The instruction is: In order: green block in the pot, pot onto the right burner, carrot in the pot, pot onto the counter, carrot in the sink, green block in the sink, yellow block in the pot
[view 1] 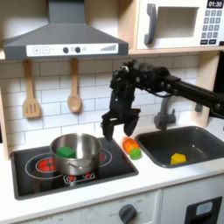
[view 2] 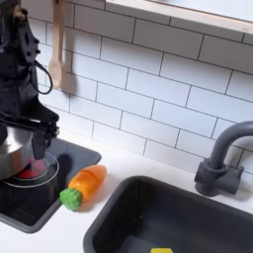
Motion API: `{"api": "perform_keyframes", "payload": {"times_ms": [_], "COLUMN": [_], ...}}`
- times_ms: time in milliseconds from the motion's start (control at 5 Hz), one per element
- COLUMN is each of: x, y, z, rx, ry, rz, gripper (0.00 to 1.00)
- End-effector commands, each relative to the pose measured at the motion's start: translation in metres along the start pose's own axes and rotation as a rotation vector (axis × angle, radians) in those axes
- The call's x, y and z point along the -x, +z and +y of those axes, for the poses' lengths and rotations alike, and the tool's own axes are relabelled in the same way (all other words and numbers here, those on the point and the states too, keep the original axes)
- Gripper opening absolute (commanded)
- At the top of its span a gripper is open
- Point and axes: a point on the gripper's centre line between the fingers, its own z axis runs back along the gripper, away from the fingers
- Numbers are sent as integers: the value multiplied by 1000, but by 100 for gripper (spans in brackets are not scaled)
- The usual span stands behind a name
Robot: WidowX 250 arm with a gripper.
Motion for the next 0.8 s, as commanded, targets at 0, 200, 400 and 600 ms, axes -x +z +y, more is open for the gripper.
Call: {"api": "perform_keyframes", "payload": {"times_ms": [0, 200, 400, 600], "x": [9, 8, 4, 2], "y": [-3, -8, -8, -12], "z": [-25, -36, -45, -55], "rx": [34, 43, 45, 48], "ry": [-31, -49, -71, -95], "rz": [17, 25, 20, 24], "gripper": [100, 100, 100, 100]}}
